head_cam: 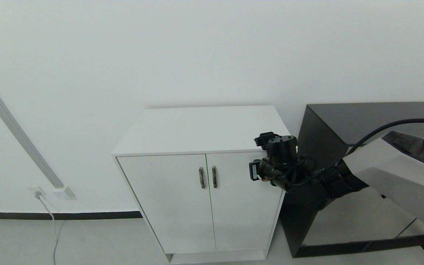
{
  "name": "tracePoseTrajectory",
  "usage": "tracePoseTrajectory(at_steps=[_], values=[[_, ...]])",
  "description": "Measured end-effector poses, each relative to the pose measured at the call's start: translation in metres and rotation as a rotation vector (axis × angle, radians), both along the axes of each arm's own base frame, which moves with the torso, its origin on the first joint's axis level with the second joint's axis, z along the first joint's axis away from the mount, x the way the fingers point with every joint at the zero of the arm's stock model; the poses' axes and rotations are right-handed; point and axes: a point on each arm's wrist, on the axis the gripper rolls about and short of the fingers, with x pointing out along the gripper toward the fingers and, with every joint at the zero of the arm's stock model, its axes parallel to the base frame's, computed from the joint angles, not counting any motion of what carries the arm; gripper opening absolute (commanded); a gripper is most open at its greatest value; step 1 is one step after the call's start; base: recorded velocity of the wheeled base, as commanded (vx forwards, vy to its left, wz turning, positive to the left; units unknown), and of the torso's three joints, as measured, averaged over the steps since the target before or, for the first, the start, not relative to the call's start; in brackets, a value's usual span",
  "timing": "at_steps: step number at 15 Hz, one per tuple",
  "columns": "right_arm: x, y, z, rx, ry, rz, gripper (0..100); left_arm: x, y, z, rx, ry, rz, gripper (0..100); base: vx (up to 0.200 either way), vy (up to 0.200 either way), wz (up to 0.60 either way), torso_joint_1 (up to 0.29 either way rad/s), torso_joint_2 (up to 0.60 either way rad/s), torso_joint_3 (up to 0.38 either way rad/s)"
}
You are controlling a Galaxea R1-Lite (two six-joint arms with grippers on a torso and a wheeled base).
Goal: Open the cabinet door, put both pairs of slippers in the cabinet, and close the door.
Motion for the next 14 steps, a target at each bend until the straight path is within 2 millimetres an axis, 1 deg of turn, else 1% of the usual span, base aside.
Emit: tracePoseTrajectory(at_steps=[2,5,8,11,14], values=[[-0.012,-0.006,0.007,-0.001,0.009,0.001,0,0.000,0.000,0.000,-0.001,0.000,0.001,0,0.000,0.000,0.00,0.000,0.00,0.000],[-0.035,-0.021,0.018,0.006,-0.001,0.000,0,0.000,0.000,0.000,-0.001,0.000,0.000,0,0.000,0.000,0.00,0.000,0.00,0.000],[-0.065,-0.047,0.030,0.006,-0.004,-0.015,0,0.000,0.000,0.000,0.002,0.000,-0.002,0,0.000,0.000,0.00,0.000,0.00,0.000],[-0.094,-0.084,0.045,0.009,-0.013,-0.062,0,0.000,0.000,0.000,0.002,0.000,-0.001,0,0.000,0.000,0.00,0.000,0.00,0.000],[-0.120,-0.136,0.054,0.009,-0.019,-0.172,0,0.000,0.000,0.000,0.002,0.000,-0.002,0,0.000,0.000,0.00,0.000,0.00,0.000]])
